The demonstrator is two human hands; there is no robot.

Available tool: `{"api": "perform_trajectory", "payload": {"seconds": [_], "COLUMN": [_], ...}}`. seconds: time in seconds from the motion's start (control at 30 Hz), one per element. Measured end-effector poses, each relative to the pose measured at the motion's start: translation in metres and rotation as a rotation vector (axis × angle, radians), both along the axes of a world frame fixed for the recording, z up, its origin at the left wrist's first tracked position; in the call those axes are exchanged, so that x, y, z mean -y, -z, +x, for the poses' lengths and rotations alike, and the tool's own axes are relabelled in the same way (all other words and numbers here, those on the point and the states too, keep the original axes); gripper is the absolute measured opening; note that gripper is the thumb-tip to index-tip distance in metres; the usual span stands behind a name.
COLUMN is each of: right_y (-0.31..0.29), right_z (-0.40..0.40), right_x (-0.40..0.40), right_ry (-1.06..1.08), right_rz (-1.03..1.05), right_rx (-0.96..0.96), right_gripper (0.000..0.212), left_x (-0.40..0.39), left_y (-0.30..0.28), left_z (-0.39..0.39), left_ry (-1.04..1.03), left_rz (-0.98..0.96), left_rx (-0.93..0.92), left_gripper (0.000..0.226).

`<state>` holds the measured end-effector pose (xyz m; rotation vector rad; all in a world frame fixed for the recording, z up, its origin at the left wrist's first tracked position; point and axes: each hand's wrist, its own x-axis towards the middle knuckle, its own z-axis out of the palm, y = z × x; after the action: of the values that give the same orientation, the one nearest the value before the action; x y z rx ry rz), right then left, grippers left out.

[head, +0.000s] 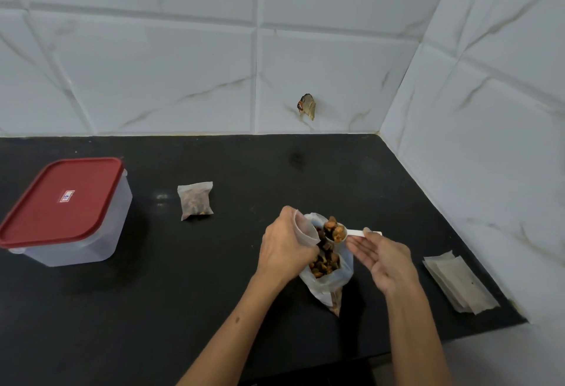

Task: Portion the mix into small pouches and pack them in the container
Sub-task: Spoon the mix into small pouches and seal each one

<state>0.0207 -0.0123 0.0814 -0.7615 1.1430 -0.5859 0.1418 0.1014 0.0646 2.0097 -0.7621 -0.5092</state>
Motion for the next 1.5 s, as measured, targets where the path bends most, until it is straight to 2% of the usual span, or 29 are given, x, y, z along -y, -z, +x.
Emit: {"api": "perform_trajectory", "payload": {"seconds": [0.2, 0.43, 0.53, 0.73, 0.87, 0.97, 1.07, 1.2, 1.3, 1.4, 1.5], "right_y": [-0.033, -0.032, -0.028, -0.028, -0.035, -0.038, -0.042, -0.045, -0.049, -0.049, -0.036], "right_z": [-0.004, 0.003, 0.001, -0.002, -0.002, -0.001, -0.001, 0.000, 0.002, 0.006, 0.006], "right_x": [-0.003, -0.018, -0.022, -0.028, -0.034, -0.038, -0.041, -0.041, -0.045, -0.043, -0.032], "right_ry": [0.027, -0.031, -0.093, -0.401, -0.482, -0.509, -0.446, -0.509, -0.354, -0.081, 0.031], "right_rz": [-0.151, -0.396, -0.591, -1.184, -1.350, -1.368, -1.386, -1.304, -1.167, -0.901, -0.743], "right_rx": [0.069, -0.012, -0.087, -0.378, -0.349, -0.289, -0.272, -0.286, -0.182, -0.020, -0.069], "right_gripper": [0.005, 0.011, 0.002, 0.009, 0.005, 0.004, 0.009, 0.009, 0.009, 0.006, 0.006], "left_x": [0.017, 0.027, 0.028, 0.028, 0.023, 0.020, 0.018, 0.017, 0.016, 0.012, 0.006], "left_y": [-0.008, -0.013, -0.011, -0.005, -0.003, -0.002, -0.002, -0.002, 0.000, 0.002, 0.008], "left_z": [-0.010, -0.014, -0.014, -0.013, -0.011, -0.011, -0.012, -0.011, -0.009, -0.004, 0.005], "left_ry": [0.085, 0.079, 0.078, 0.065, 0.042, 0.039, 0.044, 0.046, 0.030, 0.015, -0.028], "left_rz": [0.008, -0.038, -0.039, -0.071, -0.178, -0.215, -0.226, -0.234, -0.241, -0.245, -0.249], "left_rx": [0.004, -0.027, -0.033, -0.087, -0.088, -0.126, -0.160, -0.171, -0.129, -0.099, -0.091], "left_gripper": [0.041, 0.035, 0.039, 0.038, 0.028, 0.025, 0.034, 0.048, 0.050, 0.053, 0.047]}}
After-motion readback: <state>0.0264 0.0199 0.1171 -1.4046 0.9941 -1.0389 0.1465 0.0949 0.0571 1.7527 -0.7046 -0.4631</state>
